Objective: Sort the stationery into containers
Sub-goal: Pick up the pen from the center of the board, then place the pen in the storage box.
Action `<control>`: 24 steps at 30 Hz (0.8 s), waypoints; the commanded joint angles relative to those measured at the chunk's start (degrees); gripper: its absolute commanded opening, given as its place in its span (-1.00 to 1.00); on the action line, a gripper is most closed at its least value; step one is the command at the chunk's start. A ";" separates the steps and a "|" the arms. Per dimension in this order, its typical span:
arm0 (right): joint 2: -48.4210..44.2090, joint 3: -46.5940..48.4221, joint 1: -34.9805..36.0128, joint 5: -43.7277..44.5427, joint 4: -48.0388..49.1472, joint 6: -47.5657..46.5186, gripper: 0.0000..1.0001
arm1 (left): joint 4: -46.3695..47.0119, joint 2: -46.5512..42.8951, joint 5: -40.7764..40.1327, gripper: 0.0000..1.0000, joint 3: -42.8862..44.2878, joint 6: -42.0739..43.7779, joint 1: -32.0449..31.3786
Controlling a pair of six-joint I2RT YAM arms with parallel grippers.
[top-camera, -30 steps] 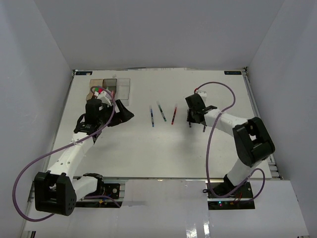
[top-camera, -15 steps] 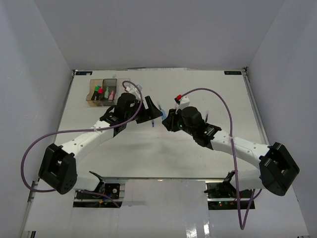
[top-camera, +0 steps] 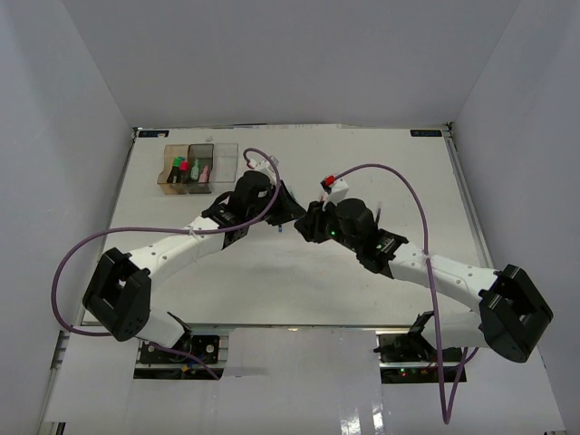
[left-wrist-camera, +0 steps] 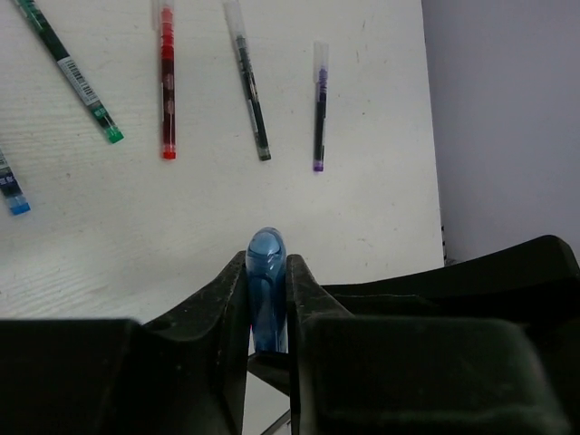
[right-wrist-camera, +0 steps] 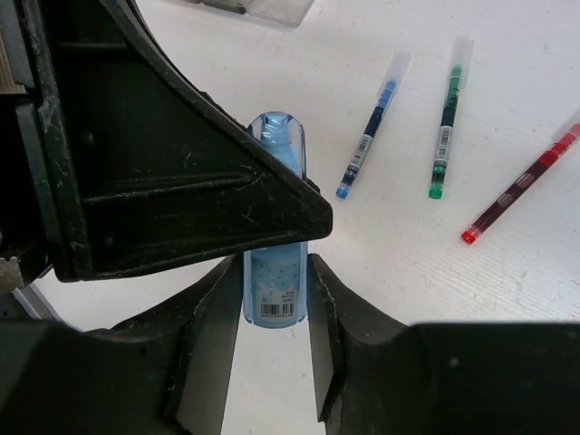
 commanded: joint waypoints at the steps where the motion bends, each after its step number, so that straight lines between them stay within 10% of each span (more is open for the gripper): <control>1: -1.58 -0.36 0.31 0.02 3.69 -0.49 -0.18 | 0.93 -0.71 -0.78 -0.56 2.05 0.92 -0.53; 12: -5.35 -0.70 -0.04 5.81 -5.18 -5.59 0.96 | -10.31 1.30 -9.57 -0.72 9.41 16.38 7.72; 24: -13.09 -7.64 -0.57 10.57 -15.19 -11.39 0.80 | -29.91 24.58 -15.98 -0.66 39.82 41.69 28.56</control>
